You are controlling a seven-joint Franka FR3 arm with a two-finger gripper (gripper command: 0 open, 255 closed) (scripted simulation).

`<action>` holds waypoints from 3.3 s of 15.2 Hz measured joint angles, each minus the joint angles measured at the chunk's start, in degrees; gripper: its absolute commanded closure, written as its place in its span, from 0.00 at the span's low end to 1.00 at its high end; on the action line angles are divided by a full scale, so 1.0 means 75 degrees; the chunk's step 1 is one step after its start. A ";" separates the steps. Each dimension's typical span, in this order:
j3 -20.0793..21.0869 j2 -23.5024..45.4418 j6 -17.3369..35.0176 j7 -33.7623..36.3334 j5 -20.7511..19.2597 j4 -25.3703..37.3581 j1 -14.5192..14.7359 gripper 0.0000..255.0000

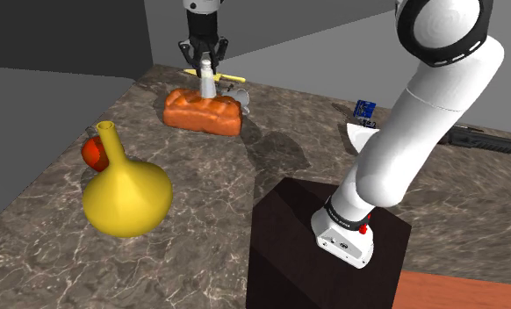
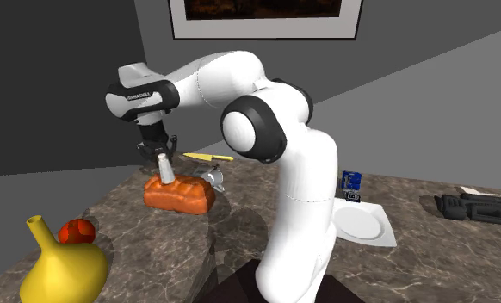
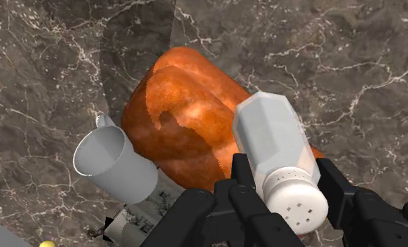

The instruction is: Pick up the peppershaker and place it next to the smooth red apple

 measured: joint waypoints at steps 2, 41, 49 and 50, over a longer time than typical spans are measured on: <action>0.0168 0.0319 -0.0119 0.0346 -0.0016 0.0403 0.0188 1.00; 0.0805 0.4505 -0.0033 0.2609 -0.0643 0.4248 0.1879 1.00; 0.0787 0.4654 0.0695 0.2701 -0.0687 0.3659 0.1859 1.00; 0.0783 0.4678 0.0777 0.2702 -0.0692 0.3601 0.1851 1.00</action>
